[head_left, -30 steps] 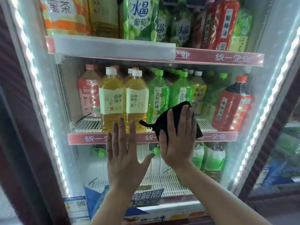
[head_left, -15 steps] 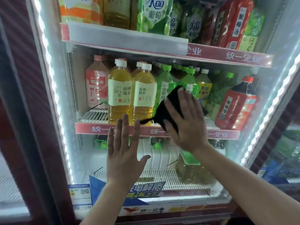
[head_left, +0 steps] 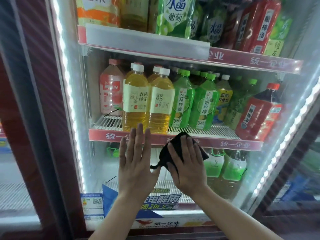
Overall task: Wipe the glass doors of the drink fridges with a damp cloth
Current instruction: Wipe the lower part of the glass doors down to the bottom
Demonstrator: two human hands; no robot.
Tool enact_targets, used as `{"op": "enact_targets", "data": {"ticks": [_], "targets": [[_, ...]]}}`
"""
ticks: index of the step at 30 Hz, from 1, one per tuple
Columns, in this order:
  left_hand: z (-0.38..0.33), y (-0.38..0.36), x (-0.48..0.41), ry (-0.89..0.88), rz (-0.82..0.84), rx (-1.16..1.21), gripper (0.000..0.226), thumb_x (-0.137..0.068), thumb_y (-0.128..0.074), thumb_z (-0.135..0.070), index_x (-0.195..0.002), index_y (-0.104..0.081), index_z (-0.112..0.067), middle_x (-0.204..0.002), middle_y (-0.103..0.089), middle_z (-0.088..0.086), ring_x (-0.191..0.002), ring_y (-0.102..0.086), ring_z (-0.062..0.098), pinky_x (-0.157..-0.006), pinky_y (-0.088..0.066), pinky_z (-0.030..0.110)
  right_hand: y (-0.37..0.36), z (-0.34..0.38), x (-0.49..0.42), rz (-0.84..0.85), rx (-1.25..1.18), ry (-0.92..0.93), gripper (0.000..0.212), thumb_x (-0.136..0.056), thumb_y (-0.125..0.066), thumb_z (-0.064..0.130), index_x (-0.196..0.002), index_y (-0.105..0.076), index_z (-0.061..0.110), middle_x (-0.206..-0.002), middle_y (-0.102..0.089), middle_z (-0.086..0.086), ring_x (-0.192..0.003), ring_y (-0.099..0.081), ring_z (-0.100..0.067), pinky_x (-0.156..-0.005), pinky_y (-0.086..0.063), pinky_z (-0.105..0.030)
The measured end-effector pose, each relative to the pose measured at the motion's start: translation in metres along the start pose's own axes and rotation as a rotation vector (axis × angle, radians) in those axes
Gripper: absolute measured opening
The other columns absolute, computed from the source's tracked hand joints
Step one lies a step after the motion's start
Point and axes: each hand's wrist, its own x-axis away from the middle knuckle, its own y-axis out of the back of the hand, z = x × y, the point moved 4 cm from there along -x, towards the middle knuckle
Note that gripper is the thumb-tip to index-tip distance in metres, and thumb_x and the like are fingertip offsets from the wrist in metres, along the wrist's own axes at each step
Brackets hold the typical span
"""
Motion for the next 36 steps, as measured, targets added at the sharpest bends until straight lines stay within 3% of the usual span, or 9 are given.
{"op": "enact_targets", "data": {"ticks": [3,5,7,13,17,22,29,32,36], "targets": [[0.011,0.003,0.012,0.029,-0.002,-0.035,0.112,-0.074,-0.082,-0.047,-0.156,-0.019,-0.003,-0.165,-0.010,0.016,-0.152,-0.010,0.033,-0.121,-0.014,0.054,-0.002,0.002,0.009,0.070,0.006,0.039,0.069,-0.100,-0.042,0.041,-0.159,-0.011,0.023,-0.167,0.006,-0.011,-0.154,-0.001,-0.029,-0.125,-0.002,-0.043],[0.020,0.008,0.018,0.047,-0.024,-0.049,0.101,-0.083,-0.070,-0.051,-0.156,-0.017,-0.005,-0.165,-0.009,0.017,-0.152,-0.009,0.033,-0.120,-0.016,0.055,0.005,-0.002,0.000,0.084,-0.011,0.083,0.065,-0.101,-0.043,0.042,-0.158,-0.017,0.023,-0.167,0.005,-0.010,-0.154,-0.002,-0.028,-0.126,-0.004,-0.042],[0.029,0.011,0.019,0.078,-0.029,-0.066,0.101,-0.083,-0.070,-0.052,-0.157,-0.017,-0.006,-0.165,-0.007,0.017,-0.152,-0.008,0.034,-0.121,-0.014,0.054,0.017,-0.007,-0.023,0.046,-0.027,0.101,0.062,-0.102,-0.045,0.042,-0.156,-0.023,0.022,-0.167,0.001,-0.010,-0.154,-0.005,-0.027,-0.125,-0.006,-0.042],[0.057,0.017,0.022,0.148,-0.007,-0.091,0.113,-0.074,-0.078,-0.054,-0.156,-0.019,-0.004,-0.165,-0.004,0.018,-0.152,-0.008,0.036,-0.120,-0.015,0.055,0.057,-0.014,-0.128,-0.246,-0.068,-0.158,0.056,-0.103,-0.050,0.034,-0.152,-0.035,0.012,-0.160,-0.020,-0.022,-0.151,-0.015,-0.035,-0.124,-0.012,-0.046],[0.075,0.026,0.024,0.224,0.016,-0.077,0.117,-0.075,-0.072,-0.060,-0.158,-0.009,-0.006,-0.165,0.003,0.017,-0.153,0.000,0.035,-0.122,-0.008,0.052,0.044,0.015,-0.133,-0.257,-0.035,-0.249,0.060,-0.103,-0.045,0.033,-0.155,-0.025,0.013,-0.160,-0.019,-0.026,-0.151,-0.012,-0.038,-0.124,-0.010,-0.047],[0.113,0.037,0.023,0.311,0.058,-0.052,0.131,-0.066,-0.075,-0.067,-0.158,-0.001,-0.009,-0.165,0.009,0.016,-0.153,0.008,0.031,-0.124,0.004,0.040,0.007,0.069,-0.090,-0.145,-0.046,-0.124,0.063,-0.102,-0.044,0.037,-0.157,-0.022,0.014,-0.164,-0.006,-0.018,-0.154,-0.002,-0.033,-0.125,-0.006,-0.047],[0.139,0.038,0.016,0.236,0.085,-0.027,0.132,-0.067,-0.066,-0.076,-0.158,0.003,-0.011,-0.165,0.008,0.015,-0.153,0.006,0.030,-0.123,-0.013,0.050,-0.013,0.088,-0.051,0.009,-0.077,0.072,0.068,-0.098,-0.054,0.038,-0.157,-0.025,0.020,-0.167,0.000,-0.010,-0.154,-0.006,-0.027,-0.125,-0.003,-0.042],[0.139,0.037,0.018,0.227,0.066,-0.026,0.131,-0.066,-0.068,-0.073,-0.158,0.000,-0.010,-0.165,0.005,0.016,-0.153,0.004,0.030,-0.122,-0.013,0.050,0.002,0.075,-0.068,-0.006,-0.088,0.098,0.066,-0.098,-0.057,0.038,-0.155,-0.029,0.020,-0.166,-0.009,-0.010,-0.154,-0.009,-0.025,-0.125,-0.007,-0.041],[0.139,0.038,0.018,0.206,0.043,-0.042,0.128,-0.067,-0.066,-0.073,-0.158,-0.005,-0.006,-0.165,0.001,0.018,-0.153,0.000,0.031,-0.122,-0.016,0.051,0.029,0.066,-0.124,-0.112,-0.099,-0.015,0.059,-0.103,-0.049,0.037,-0.155,-0.031,0.015,-0.163,-0.015,-0.014,-0.154,-0.010,-0.028,-0.124,-0.012,-0.045]]}}
